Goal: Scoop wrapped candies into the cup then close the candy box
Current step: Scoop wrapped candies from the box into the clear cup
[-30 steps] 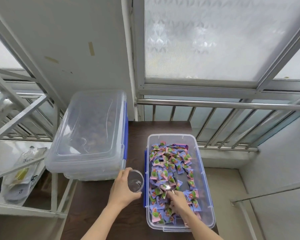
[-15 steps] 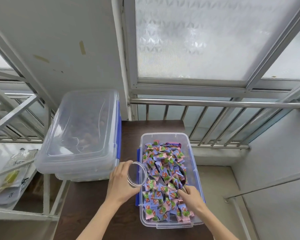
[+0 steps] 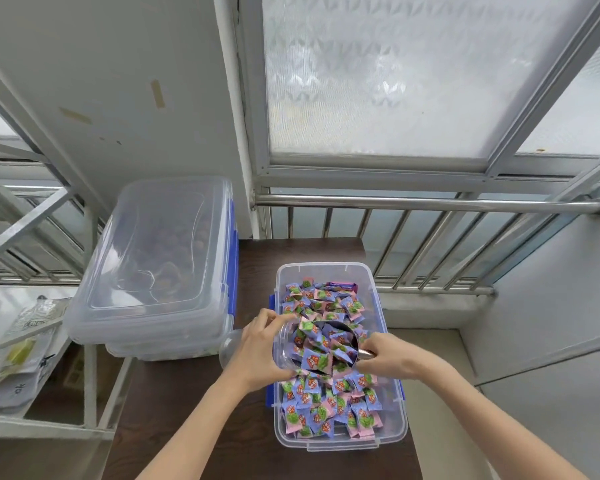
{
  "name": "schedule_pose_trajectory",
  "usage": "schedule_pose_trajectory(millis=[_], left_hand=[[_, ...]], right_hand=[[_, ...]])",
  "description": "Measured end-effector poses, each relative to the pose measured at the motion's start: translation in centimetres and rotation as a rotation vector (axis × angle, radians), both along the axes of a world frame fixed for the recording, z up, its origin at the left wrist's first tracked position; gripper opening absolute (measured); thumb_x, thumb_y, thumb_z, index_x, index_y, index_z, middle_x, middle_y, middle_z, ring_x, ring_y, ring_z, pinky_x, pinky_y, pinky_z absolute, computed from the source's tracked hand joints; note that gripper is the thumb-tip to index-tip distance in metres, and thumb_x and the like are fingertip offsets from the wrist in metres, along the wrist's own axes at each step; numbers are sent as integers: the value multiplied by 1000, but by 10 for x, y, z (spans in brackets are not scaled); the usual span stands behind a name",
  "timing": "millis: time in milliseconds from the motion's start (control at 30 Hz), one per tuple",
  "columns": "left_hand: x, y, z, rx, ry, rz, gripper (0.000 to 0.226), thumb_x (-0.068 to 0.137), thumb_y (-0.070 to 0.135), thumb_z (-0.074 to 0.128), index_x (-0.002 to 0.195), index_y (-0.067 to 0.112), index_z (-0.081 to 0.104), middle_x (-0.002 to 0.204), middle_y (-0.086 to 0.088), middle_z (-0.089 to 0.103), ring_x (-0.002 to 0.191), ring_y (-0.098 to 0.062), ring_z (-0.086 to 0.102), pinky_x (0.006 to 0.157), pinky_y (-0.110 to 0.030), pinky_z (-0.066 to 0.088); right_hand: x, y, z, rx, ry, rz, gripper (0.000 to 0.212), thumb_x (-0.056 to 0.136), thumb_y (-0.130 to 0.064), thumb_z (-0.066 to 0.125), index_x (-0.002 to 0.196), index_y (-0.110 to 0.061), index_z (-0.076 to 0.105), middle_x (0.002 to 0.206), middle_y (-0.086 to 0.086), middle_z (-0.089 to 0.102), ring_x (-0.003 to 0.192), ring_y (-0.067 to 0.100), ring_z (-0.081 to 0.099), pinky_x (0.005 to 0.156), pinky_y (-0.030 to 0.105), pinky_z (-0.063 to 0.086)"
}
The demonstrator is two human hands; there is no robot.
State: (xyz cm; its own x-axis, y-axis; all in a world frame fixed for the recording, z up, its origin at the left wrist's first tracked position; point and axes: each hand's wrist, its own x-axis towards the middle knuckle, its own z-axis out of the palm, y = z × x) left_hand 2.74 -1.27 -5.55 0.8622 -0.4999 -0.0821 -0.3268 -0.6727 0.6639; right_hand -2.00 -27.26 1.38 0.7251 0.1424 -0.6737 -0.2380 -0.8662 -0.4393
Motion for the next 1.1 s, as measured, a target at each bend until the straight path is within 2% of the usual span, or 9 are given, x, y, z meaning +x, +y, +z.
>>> schedule_pose_trajectory(millis=[200, 400, 533, 633, 800, 867, 967, 1033, 1100], left_hand=[[0, 5, 1, -69, 40, 48, 93, 51, 57, 84, 132, 36, 44, 120, 12, 41, 115, -7, 48, 101, -38, 48], [0, 4, 5, -150, 71, 79, 94, 51, 49, 86, 133, 32, 44, 121, 13, 41, 117, -4, 48, 99, -34, 51], [0, 5, 7, -203, 86, 84, 87, 53, 44, 87, 129, 36, 46, 121, 14, 42, 115, -1, 49, 95, -30, 53], [1, 7, 7, -242, 98, 103, 83, 54, 39, 88, 127, 35, 47, 121, 11, 44, 114, -5, 51, 95, -30, 53], [0, 13, -1, -264, 104, 138, 86, 54, 43, 89, 128, 37, 45, 124, 15, 45, 119, -9, 51, 96, -37, 54], [0, 16, -2, -273, 104, 168, 86, 52, 47, 89, 126, 38, 46, 124, 15, 48, 118, -11, 53, 95, -39, 55], [-3, 22, 2, -266, 66, 266, 78, 52, 46, 88, 120, 36, 50, 116, 15, 56, 107, -8, 58, 91, -29, 53], [-8, 28, 3, -267, 41, 333, 74, 54, 42, 89, 116, 37, 50, 112, 17, 59, 102, -4, 60, 86, -24, 51], [-13, 33, -2, -267, 34, 381, 72, 55, 38, 90, 116, 35, 50, 111, 15, 61, 101, -4, 60, 84, -23, 51]], right_hand=[[41, 29, 69, -263, 62, 218, 37, 77, -48, 63, 70, -13, 51, 63, 2, 46, 55, 20, 39, 48, 27, 28], [51, 46, 94, -395, 1, 328, 31, 85, -33, 55, 64, -12, 46, 62, 1, 46, 52, 18, 40, 47, 27, 31], [53, 43, 98, -408, -3, 321, 26, 81, -28, 53, 61, -13, 50, 59, 1, 47, 51, 21, 40, 46, 26, 29], [54, 39, 102, -383, 25, 301, 31, 82, -35, 55, 60, -14, 53, 56, 1, 45, 49, 21, 36, 46, 25, 26], [51, 33, 111, -346, -12, 266, 30, 81, -39, 53, 76, -14, 67, 63, 1, 56, 55, 22, 47, 51, 26, 34], [45, 26, 111, -313, -16, 222, 27, 83, -35, 50, 76, -14, 63, 63, 0, 55, 55, 20, 49, 51, 26, 36], [27, 15, 94, -294, 58, 122, 17, 90, -20, 42, 76, -14, 51, 66, 0, 51, 52, 15, 46, 45, 23, 37], [10, 14, 60, -358, 101, 66, 18, 91, -8, 39, 86, -11, 56, 78, 3, 56, 60, 17, 55, 46, 21, 41], [-7, 21, 14, -449, 131, 7, 22, 89, -2, 41, 98, -8, 60, 95, 9, 61, 89, 25, 66, 62, 24, 47]])
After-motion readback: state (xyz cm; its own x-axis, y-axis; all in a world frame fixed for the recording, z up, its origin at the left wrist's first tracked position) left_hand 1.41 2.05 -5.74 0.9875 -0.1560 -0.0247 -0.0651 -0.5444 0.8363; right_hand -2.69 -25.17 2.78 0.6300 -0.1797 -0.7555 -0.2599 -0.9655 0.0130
